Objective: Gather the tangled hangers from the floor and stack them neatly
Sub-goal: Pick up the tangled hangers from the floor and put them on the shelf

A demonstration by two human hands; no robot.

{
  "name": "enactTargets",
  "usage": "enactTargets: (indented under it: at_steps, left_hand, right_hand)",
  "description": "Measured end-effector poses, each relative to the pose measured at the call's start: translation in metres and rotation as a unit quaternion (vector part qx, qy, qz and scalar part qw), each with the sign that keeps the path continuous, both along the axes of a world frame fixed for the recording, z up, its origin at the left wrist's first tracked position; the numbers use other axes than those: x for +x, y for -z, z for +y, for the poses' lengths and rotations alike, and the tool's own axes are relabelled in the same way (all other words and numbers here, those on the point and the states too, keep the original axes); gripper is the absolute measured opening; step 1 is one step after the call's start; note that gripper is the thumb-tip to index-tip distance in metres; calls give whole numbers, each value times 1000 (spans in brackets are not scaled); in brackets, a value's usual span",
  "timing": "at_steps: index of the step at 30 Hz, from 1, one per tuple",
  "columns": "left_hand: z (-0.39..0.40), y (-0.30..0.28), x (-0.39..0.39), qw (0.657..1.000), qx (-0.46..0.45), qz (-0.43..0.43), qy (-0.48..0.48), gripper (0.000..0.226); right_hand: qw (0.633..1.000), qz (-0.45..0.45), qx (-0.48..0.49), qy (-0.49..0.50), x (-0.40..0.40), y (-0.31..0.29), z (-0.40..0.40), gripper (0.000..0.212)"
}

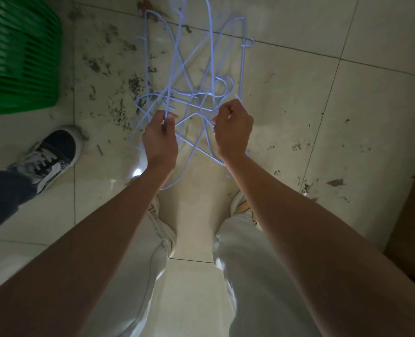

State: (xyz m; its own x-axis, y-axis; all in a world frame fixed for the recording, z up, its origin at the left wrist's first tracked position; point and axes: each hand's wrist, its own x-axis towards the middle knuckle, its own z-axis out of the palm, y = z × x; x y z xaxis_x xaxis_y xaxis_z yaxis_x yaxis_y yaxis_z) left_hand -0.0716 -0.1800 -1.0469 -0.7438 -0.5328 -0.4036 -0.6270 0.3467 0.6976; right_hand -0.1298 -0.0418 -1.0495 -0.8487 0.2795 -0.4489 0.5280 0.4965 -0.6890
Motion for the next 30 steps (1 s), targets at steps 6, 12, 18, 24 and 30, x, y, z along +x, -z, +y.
enactTargets:
  at_steps: [6, 12, 18, 24, 30]
  left_hand:
    - [-12, 24, 25, 999, 33, -38, 0, 30]
    - [-34, 57, 31, 978, 165, -130, 11, 35]
    - [-41, 78, 22, 954, 228, -194, 4, 40]
    - [-28, 90, 20, 951, 145, -236, 135, 30]
    - [-29, 80, 21, 910, -76, -119, 391, 41]
  right_hand:
    - [920, -32, 173, -351, 25, 17, 17, 33]
    - [909, 103, 179, -363, 54, 32, 38, 36]
    - [928, -321, -140, 127, 67, 47, 30, 22]
    - [784, -336, -411, 321, 54, 71, 9, 15]
    - [801, -268, -363, 393, 51, 80, 13, 25]
